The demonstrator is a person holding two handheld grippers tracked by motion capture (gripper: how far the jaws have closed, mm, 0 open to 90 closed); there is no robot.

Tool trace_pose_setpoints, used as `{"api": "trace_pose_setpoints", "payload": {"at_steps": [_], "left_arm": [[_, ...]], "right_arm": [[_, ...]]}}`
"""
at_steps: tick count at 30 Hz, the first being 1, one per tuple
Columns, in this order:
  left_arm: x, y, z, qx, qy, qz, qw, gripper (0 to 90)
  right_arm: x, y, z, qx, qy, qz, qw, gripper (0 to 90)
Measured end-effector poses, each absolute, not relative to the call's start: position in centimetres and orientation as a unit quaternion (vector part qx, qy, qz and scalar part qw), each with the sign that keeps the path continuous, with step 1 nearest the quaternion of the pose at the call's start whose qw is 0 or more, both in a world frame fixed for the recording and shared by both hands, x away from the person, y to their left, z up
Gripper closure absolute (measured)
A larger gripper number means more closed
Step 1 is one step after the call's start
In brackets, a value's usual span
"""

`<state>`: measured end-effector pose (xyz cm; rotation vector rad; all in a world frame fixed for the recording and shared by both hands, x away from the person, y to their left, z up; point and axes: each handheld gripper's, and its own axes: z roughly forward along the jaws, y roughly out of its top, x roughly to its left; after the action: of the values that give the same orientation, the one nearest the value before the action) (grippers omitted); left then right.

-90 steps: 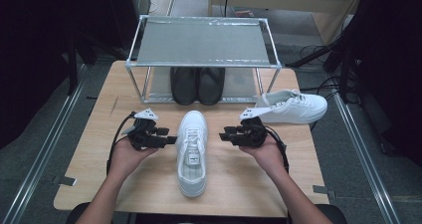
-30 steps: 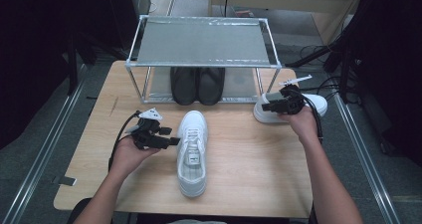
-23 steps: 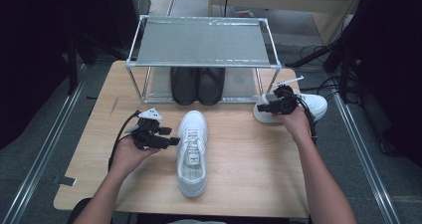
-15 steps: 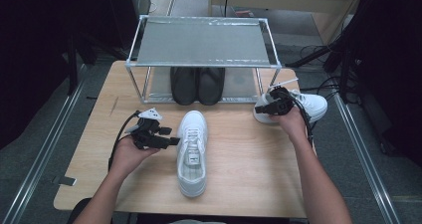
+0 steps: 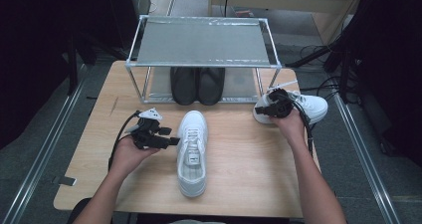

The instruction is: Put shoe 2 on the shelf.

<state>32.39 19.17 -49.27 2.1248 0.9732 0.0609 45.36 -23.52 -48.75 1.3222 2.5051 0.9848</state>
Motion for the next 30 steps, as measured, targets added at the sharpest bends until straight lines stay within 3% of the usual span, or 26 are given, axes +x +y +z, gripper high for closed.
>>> {"api": "trace_pose_setpoints", "payload": {"at_steps": [30], "left_arm": [[32.3, 19.4, -49.1, 0.834, 0.385, 0.026, 0.394, 41.9]], "right_arm": [[39.3, -21.4, -45.6, 0.387, 0.869, 0.288, 0.108, 78.0]]}}
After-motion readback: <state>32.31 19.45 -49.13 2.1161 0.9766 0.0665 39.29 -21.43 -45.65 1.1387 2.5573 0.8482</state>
